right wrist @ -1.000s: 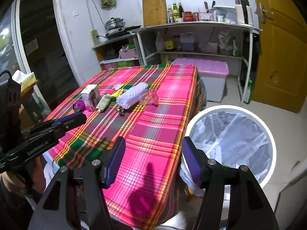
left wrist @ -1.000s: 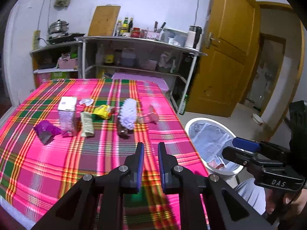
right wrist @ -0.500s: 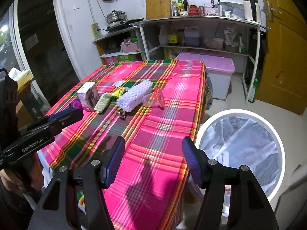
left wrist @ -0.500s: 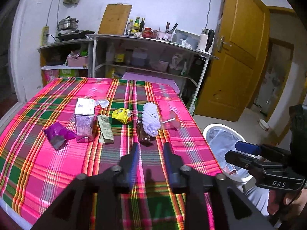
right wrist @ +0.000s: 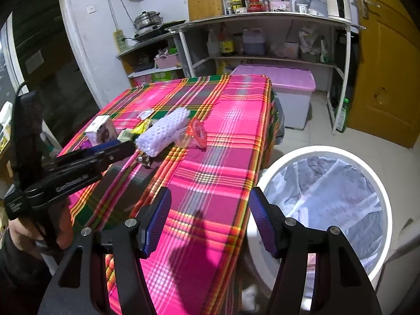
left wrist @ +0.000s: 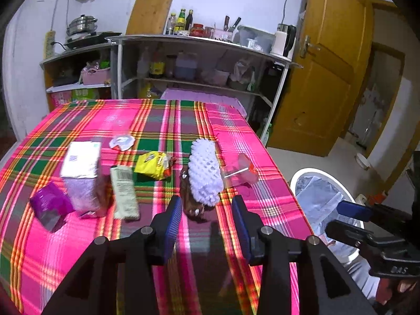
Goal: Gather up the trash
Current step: 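Grasp the white foam net with the left tool while the right tool grasps the clear plastic cup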
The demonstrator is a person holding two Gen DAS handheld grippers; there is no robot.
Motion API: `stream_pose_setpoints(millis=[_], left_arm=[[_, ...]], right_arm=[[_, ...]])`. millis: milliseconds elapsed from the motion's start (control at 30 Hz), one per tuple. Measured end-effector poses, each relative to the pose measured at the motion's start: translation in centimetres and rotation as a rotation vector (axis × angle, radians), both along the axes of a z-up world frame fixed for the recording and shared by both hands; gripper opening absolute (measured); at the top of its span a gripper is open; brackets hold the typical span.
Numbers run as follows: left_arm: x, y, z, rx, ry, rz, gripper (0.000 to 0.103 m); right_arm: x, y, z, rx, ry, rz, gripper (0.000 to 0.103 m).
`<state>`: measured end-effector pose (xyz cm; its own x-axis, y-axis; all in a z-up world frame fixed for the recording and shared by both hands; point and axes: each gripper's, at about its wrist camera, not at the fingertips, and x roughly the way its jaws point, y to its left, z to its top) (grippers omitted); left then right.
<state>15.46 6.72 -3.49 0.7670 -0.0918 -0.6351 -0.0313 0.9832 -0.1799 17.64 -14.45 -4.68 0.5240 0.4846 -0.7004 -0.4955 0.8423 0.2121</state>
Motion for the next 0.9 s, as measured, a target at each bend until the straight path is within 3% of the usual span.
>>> stream_pose_setpoints(millis=[400, 467, 500, 900], left_arm=[[5.2, -0.7, -2.5, 0.014, 0.076, -0.016, 0.039], [5.5, -1.0, -2.7, 0.027, 0.081, -0.018, 0.025], [5.6, -1.0, -2.8, 0.028, 0.086, -0.020, 0.024], [2.2, 0.8, -0.8, -0.041, -0.003, 0.004, 0.019]], right_arm=[[2.3, 0.1, -0.9, 0.001, 0.024, -0.010, 0.062], [2.5, 0.4, -0.8, -0.003, 0.020, -0.005, 0.062], [2.7, 0.5, -0.7, -0.003, 0.017, -0.002, 0.062], [4.5, 5.0, -0.5, -0.077, -0.024, 0.090, 0.062]])
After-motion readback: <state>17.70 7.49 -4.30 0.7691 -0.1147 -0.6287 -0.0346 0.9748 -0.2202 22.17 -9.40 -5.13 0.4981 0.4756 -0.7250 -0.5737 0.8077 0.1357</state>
